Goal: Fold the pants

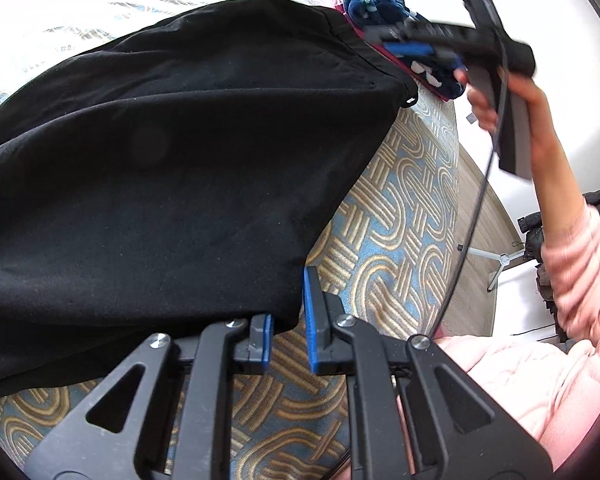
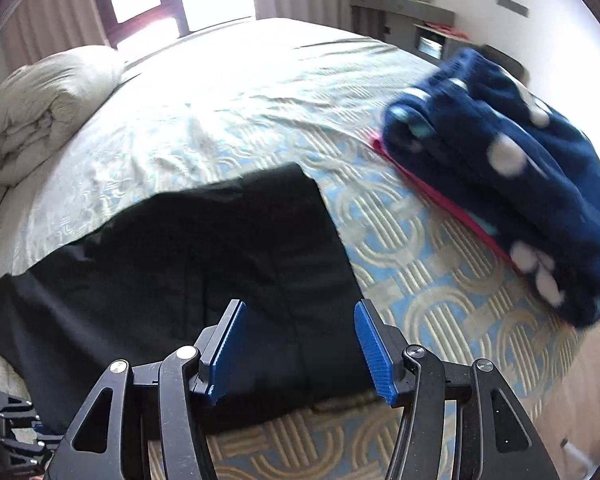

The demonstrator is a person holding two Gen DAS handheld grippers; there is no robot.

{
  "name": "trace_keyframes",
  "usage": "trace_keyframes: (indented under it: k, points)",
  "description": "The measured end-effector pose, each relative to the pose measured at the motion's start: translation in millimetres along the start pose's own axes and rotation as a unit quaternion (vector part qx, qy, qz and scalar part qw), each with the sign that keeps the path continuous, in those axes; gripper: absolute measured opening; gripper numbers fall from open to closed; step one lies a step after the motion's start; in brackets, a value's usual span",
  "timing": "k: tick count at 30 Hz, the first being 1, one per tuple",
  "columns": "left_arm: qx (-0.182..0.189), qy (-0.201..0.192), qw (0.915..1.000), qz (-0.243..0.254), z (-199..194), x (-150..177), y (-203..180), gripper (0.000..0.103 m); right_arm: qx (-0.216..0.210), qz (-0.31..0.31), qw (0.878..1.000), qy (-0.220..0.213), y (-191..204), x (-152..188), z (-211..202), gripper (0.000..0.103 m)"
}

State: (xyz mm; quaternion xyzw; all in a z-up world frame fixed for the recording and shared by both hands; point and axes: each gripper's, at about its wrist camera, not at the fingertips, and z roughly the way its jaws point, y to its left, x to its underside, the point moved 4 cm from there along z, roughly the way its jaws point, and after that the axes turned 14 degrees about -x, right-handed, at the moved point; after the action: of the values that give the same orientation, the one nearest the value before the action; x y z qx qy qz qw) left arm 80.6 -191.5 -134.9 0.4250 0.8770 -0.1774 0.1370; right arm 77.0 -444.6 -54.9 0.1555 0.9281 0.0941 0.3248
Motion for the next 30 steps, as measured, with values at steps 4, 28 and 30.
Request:
trace_keyframes:
  k: [4,28,30]
  points:
    - [-0.008,-0.001,1.0,-0.001,1,0,-4,0.014,-0.053,-0.001,0.998,0.016,4,-48,38,0.063]
    - [-0.029,-0.03,0.9985,-0.037,-37,14,16,0.022,-0.006,-0.007,0.999,-0.031,42,-83,20,0.049]
    - [-0.053,-0.054,0.9947,-0.07,-59,20,40,0.035,-0.047,-0.046,0.998,-0.014,81,-74,17,0.052]
